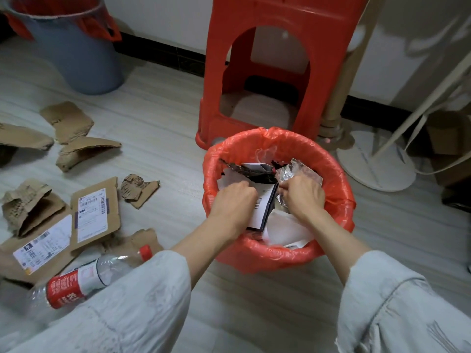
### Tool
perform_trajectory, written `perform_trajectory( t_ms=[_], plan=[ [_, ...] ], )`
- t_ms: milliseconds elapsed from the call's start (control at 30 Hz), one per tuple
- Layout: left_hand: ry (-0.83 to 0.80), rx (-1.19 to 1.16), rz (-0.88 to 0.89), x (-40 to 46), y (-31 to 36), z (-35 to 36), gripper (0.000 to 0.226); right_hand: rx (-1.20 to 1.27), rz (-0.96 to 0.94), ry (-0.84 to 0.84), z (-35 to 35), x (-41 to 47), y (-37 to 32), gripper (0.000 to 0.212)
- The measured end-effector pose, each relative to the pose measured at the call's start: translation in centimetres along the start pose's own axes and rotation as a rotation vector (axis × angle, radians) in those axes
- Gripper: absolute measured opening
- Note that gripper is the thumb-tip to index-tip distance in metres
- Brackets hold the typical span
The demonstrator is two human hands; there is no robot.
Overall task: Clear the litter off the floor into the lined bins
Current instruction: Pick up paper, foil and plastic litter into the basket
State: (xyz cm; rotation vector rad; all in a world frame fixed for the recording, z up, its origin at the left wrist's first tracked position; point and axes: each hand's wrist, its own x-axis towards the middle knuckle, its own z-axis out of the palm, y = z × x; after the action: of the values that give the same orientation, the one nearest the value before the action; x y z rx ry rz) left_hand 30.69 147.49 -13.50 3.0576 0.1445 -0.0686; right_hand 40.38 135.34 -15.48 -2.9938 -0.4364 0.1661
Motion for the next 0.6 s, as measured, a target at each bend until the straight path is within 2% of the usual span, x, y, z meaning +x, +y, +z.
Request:
perform_trajectory(
  t_ms=[100,167,267,400,600],
  plan=[
    [-0.169,0.016,0.086,0.1,-0.2,0.2,0.021,-0.073,-0.006,-0.160,-0.2,-0.4,0.0,0.037],
    [-0.269,0.035,0.114,0.0,-0.3,0.3,0.024,-0.031,-0.029,-0.268,-0.9,-0.5,0.3,0.041],
    [-0.290,-0.003,0.109,-0.5,-0.1,0.0,0.029,0.094,-0.015,-0.353,-2.0,-0.8,0.2,0.048],
    [-0.198,-0.067,0.120,-1.6,-0.4,-1.6,0.032,0.255,-0.009,-0.243,-3.3,-2.2,-0.1,0.043],
    [-0.162,-0.152,0.144,-2.9,-1.9,-4.1,0.032,0.221,-0.058,-0.171,-5.4,-3.7,-0.3,0.029]
  ],
)
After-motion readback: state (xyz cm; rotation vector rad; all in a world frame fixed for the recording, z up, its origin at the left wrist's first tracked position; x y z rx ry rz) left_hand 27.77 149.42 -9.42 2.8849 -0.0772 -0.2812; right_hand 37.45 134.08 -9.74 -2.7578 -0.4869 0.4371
